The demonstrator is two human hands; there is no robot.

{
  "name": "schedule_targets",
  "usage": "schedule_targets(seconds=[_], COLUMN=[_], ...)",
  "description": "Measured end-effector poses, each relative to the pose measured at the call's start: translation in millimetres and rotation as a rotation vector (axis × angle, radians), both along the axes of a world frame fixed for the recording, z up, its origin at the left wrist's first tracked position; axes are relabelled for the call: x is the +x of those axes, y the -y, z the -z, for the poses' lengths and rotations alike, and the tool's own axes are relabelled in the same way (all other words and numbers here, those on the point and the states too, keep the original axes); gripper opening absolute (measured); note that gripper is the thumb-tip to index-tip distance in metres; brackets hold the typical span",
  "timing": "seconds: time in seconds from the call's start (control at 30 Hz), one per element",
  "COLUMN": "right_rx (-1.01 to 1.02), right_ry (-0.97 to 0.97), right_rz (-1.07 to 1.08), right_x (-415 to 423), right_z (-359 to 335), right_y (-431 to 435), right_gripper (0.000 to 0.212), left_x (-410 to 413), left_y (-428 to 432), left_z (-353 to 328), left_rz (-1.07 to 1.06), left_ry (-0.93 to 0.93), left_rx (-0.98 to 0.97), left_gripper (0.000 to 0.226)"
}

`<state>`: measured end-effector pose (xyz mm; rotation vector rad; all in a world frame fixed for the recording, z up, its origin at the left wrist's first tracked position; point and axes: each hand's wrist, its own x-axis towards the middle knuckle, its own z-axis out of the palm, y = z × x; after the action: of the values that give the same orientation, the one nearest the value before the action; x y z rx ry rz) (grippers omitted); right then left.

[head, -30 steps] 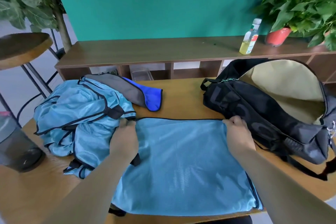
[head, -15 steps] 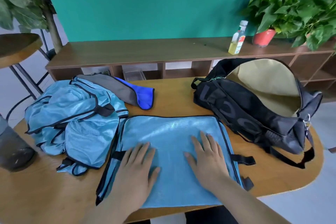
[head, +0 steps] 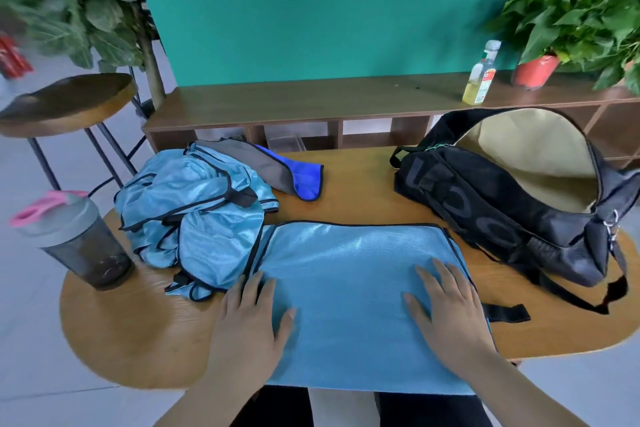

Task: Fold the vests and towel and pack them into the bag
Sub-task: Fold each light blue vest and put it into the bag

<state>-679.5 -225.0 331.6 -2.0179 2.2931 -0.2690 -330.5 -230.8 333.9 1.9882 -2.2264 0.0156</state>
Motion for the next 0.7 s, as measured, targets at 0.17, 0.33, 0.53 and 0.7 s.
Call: schedule_targets(seconds=[0.17, 0.33, 0.53, 0.7], right_rx=[-0.122, -0.062, 0.039, -0.009], right_ry=[0.078, 0.212, 0.216, 0.281], right_rz=[0.061, 0.364, 0.427, 0.415], right_x=[1.5, -29.3, -50.1, -56.8], right_z=[-10.4, -36.6, -39.2, -38.1], right_y=[5.4, 54.5, 87.5, 98.7], right_gripper=[0.053, 0.051, 0.043, 0.023], left_x=[-15.4, -38.5, -35.2, -23.7], left_y=[29.4, 101.1, 147.8, 159.6], left_z=[-30.4, -44.3, -38.0, -34.7], left_rz=[0.013, -0.106, -0.297, -0.314], left_ry=[-0.162, -0.299, -0.25, -0.275], left_rx=[-0.086, 0.037, 0.168, 0.197], left_gripper=[0.052, 0.044, 0.032, 0.023])
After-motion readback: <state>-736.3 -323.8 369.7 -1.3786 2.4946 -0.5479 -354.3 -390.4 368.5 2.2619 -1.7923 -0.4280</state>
